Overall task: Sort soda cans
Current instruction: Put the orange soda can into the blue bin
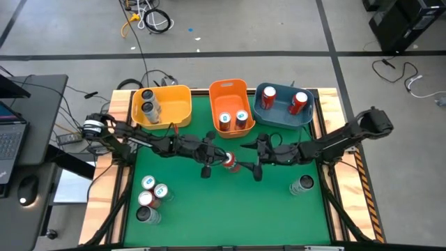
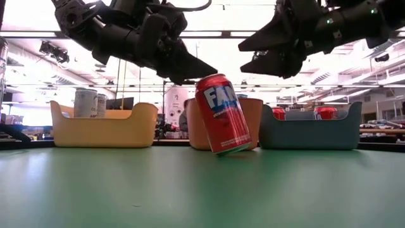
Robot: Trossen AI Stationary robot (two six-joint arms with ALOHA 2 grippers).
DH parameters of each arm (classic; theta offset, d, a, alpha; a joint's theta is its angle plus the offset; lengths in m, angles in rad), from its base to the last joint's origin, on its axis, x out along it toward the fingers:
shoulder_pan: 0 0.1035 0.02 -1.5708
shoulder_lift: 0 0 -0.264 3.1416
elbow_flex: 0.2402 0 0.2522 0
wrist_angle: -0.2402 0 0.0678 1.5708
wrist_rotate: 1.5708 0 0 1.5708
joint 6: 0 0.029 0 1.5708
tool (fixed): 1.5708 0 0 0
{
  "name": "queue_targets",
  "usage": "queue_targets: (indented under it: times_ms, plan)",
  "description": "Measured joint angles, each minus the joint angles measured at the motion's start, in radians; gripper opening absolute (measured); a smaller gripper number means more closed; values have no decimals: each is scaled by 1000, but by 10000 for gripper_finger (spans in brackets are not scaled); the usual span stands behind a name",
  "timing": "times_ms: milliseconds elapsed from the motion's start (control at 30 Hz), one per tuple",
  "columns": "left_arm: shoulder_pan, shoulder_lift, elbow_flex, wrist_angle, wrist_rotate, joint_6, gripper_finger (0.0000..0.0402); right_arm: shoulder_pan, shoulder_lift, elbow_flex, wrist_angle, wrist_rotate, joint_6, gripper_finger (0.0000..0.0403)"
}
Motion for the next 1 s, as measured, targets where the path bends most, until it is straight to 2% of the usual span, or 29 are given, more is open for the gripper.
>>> queue_targets:
  times_ms: [233, 367, 533, 800, 1000]
  plan:
    - [2, 47, 67, -17, 26, 27, 1, 0, -75, 0, -91, 0, 20, 339]
    - [2, 95, 89, -10, 29, 29, 1, 0, -86, 0, -123, 0, 36, 337]
    - [2, 90, 92, -12, 28, 26, 1, 0, -70, 25, -184, -7, 82, 337]
    - [2, -67, 53, -41, -18, 73, 1, 4, 25, 261, -536, -23, 87, 347]
    - [4, -207, -93, 50, -55, 47, 1, 1, 151, 464, -839, -35, 71, 349]
